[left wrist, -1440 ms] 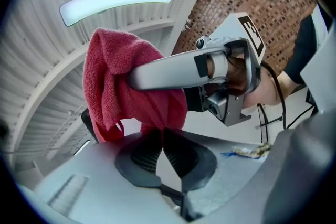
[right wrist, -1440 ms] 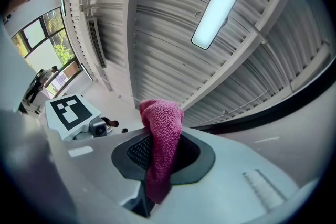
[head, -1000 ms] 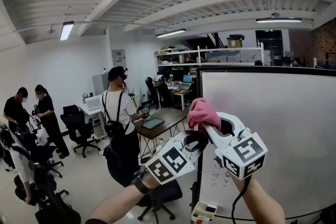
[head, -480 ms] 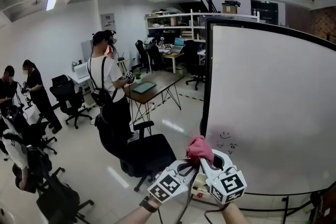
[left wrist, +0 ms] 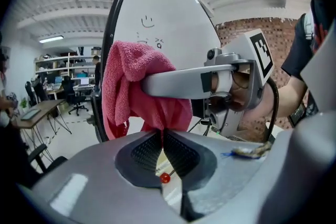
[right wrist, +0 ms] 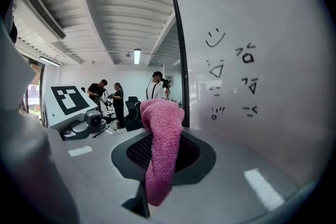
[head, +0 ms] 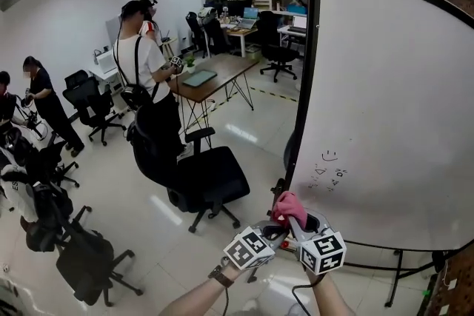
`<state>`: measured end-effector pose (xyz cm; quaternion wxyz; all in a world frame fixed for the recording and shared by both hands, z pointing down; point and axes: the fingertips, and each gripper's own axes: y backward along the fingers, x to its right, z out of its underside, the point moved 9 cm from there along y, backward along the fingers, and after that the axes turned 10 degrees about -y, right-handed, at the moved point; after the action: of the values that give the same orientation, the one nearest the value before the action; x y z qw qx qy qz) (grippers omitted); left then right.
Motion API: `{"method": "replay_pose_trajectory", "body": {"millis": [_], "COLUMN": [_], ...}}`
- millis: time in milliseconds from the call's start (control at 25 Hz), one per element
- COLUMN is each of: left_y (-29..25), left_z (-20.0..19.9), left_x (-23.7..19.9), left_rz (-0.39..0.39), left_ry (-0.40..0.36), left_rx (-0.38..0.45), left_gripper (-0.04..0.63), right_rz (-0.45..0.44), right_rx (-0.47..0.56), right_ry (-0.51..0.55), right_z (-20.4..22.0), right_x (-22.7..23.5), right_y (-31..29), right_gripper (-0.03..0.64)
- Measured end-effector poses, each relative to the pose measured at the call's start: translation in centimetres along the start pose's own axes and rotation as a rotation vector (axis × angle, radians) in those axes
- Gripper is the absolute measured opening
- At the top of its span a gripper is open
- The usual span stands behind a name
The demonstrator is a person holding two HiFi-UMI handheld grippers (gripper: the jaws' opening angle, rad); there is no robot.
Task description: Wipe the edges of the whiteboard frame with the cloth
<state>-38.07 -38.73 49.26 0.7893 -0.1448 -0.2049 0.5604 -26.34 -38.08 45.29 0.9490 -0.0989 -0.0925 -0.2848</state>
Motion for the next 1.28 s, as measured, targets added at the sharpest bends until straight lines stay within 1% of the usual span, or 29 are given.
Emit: {"method": "replay_pose_trajectory", "body": {"millis": [120,200,280,520,680,800,960,1080,1280], "left_y": [-2.0,-3.6,-5.4,-11.6,-15.1,-16.8,-18.5,-19.6,-21.4], "left_z": [1.9,2.6,3.0,3.7,5.5,7.1,9.2,10.7,12.6], "left_x": [1.1,2.3,3.5,7.4,8.8,9.6,10.0,10.2,10.5], "left_rz": [0.014,0.039,0.065,0.175,0.226,0.237,0.222,0.222,0.230], "left_ry": [0.059,0.104,0.131,0.133,0.167,0.209,0.262,0.305,0.382], "left_rx": [-0.023,-0.043,-0.062,-0.145,-0.226,-0.281,-0.315,-0.330,-0.333], "left_gripper": [0.017,0.017,0.017,0.017,0.017,0.017,0.017,0.017,0.017], "right_rz": [0.004,0.013,0.030,0.115,0.147,0.146,0.139,0.157,0.192], "right_rx": [-0.046,-0.075,-0.103,-0.166,-0.217,-0.274,-0.349,-0.375,-0.389], "right_ry": [-0.052,-0.084,-0.100,-0.172,-0.208,-0.216,-0.226,-0.250,-0.283], "right_z": [2.7,4.6,6.2,10.8,14.7,17.7,21.1,23.0,25.1], "right_x": [1.8,3.3,4.9,9.6,12.0,13.1,14.5,15.6,17.1], "right_y": [0.2,1.0,2.1,5.8,6.8,7.0,6.1,5.9,5.5], "right_gripper": [0.057,0.057,0.057,0.057,0.057,0.057,0.057,0.057,0.057]}}
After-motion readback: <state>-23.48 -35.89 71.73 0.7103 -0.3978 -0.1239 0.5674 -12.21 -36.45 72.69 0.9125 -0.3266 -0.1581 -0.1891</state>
